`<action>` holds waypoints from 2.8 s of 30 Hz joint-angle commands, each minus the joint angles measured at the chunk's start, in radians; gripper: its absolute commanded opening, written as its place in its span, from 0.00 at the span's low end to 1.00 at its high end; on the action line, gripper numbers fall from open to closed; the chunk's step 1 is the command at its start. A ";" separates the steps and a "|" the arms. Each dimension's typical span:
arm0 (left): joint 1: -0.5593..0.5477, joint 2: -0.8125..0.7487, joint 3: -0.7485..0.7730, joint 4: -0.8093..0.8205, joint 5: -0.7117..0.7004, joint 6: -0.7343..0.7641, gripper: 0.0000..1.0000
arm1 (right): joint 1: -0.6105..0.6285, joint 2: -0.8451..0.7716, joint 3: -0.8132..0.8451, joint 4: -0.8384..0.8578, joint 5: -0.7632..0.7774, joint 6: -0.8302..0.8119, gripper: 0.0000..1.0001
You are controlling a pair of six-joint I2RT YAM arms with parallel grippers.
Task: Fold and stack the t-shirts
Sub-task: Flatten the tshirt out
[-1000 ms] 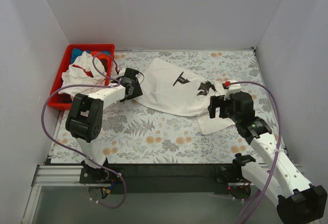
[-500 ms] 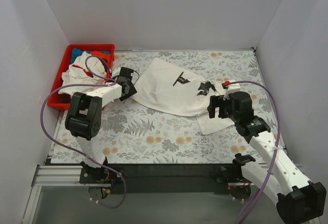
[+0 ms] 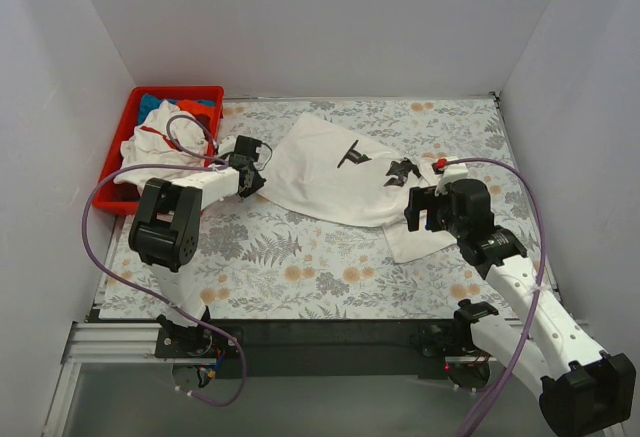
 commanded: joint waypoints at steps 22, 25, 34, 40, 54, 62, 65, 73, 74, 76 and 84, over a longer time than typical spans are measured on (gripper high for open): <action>0.038 -0.426 -0.212 -0.132 -0.117 0.065 0.00 | -0.210 0.245 -0.034 0.024 0.090 0.207 0.70; 0.038 -0.463 -0.245 -0.097 -0.130 0.077 0.00 | -0.269 0.275 -0.055 0.025 0.059 0.247 0.67; 0.039 -0.450 -0.243 -0.066 -0.089 0.077 0.00 | -0.286 0.392 -0.057 0.051 0.077 0.219 0.68; 0.039 -0.470 -0.246 -0.067 -0.118 0.085 0.00 | -0.287 0.487 -0.054 0.098 0.077 0.211 0.69; 0.075 -0.488 -0.245 -0.077 -0.163 0.087 0.00 | -0.512 0.607 0.388 -0.010 0.293 0.168 0.01; 0.085 -0.490 -0.243 -0.080 -0.144 0.083 0.00 | -0.510 0.700 0.621 -0.102 0.229 0.096 0.48; 0.085 -0.488 -0.240 -0.078 -0.138 0.082 0.00 | -0.464 0.664 0.533 -0.105 0.091 0.086 0.61; 0.085 -0.473 -0.237 -0.078 -0.118 0.080 0.00 | -0.238 0.558 0.246 -0.093 -0.173 0.061 0.62; 0.085 -0.471 -0.236 -0.078 -0.115 0.082 0.00 | -0.220 0.532 0.223 -0.091 -0.188 0.060 0.62; 0.085 -0.471 -0.234 -0.078 -0.114 0.080 0.00 | -0.178 0.509 0.165 -0.091 -0.222 0.069 0.62; 0.085 -0.468 -0.232 -0.075 -0.109 0.080 0.00 | -0.160 0.438 0.016 -0.042 -0.227 0.103 0.63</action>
